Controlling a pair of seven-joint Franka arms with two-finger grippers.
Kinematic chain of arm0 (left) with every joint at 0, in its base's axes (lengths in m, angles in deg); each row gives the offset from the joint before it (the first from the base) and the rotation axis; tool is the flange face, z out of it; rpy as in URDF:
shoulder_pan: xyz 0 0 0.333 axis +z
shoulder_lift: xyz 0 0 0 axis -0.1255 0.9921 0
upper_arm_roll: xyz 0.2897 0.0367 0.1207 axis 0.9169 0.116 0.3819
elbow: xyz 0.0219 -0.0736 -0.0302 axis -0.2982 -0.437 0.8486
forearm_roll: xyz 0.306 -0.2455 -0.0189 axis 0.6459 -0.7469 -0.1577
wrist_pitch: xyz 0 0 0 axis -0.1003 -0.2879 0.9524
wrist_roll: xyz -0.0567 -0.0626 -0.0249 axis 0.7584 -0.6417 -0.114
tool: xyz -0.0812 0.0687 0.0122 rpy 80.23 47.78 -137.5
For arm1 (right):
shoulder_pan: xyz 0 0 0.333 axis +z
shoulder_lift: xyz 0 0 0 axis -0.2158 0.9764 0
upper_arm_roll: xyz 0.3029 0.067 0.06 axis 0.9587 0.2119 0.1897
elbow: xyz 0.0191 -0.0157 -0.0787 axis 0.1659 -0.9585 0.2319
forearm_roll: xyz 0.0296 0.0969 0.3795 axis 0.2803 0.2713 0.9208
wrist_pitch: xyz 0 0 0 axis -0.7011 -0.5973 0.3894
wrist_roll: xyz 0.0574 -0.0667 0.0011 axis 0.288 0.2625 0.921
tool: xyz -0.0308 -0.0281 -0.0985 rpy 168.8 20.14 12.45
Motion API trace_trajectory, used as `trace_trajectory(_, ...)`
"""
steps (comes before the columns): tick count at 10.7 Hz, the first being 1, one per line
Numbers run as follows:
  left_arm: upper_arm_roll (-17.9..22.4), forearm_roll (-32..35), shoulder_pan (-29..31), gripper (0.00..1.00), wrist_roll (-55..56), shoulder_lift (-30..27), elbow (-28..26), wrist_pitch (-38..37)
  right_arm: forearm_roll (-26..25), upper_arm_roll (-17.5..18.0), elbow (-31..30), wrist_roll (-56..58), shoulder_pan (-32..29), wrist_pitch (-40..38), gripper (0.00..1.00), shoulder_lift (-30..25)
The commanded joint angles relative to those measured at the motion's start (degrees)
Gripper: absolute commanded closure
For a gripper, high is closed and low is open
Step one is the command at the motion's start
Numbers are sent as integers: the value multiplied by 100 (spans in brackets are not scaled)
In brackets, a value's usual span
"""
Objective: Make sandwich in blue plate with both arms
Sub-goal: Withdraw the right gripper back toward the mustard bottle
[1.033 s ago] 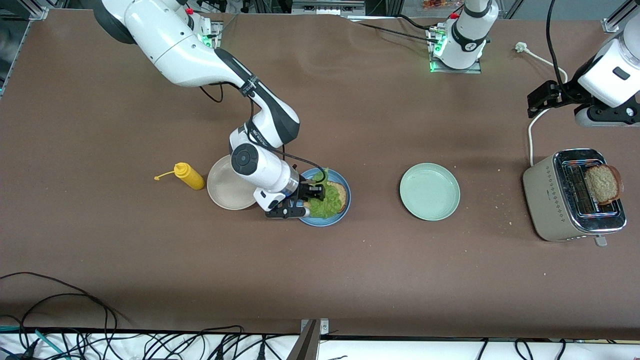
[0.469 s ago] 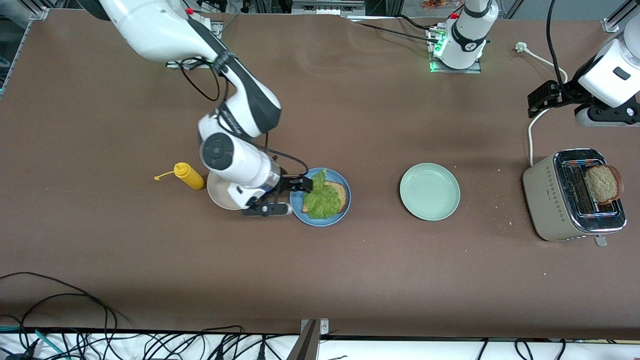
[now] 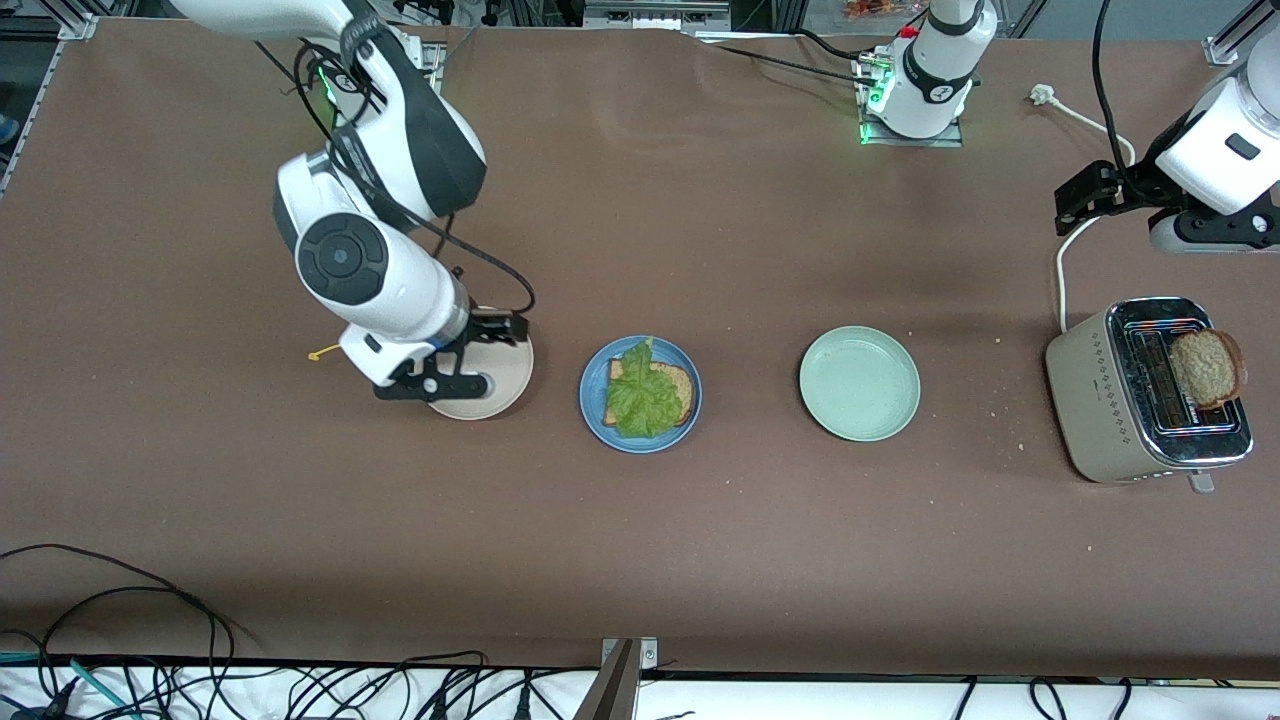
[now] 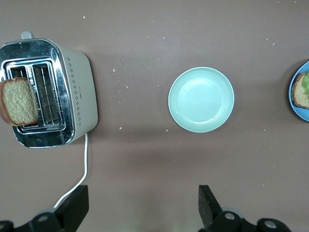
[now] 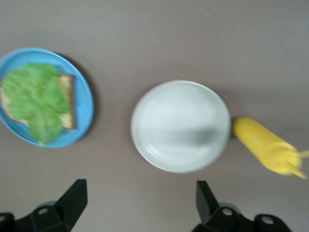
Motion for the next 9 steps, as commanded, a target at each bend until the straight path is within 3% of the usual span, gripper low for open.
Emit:
trace_trajectory(1, -20, -21, 25, 0, 48, 35, 133, -108, -253, -693, -139, 1361, 40, -1181, 0, -598)
trace_trajectory(3, -12, -21, 34, 0, 57, 35, 133, -108, -245, -1308, -296, 2435, 32, -1597, 0, -791)
trace_trajectory(5, -12, -21, 34, 0, 48, 35, 133, -108, -149, -1976, -883, 3736, 23, -1563, 0, -1169)
trace_trajectory(8, -20, -21, 16, 0, 57, 35, 133, -108, 508, -3074, -1149, 5886, -38, -1362, 0, -1154)
trace_trajectory(9, -20, -21, 16, 0, 57, 35, 133, -108, 676, -3243, -1280, 6722, -186, -1126, 0, -1057)
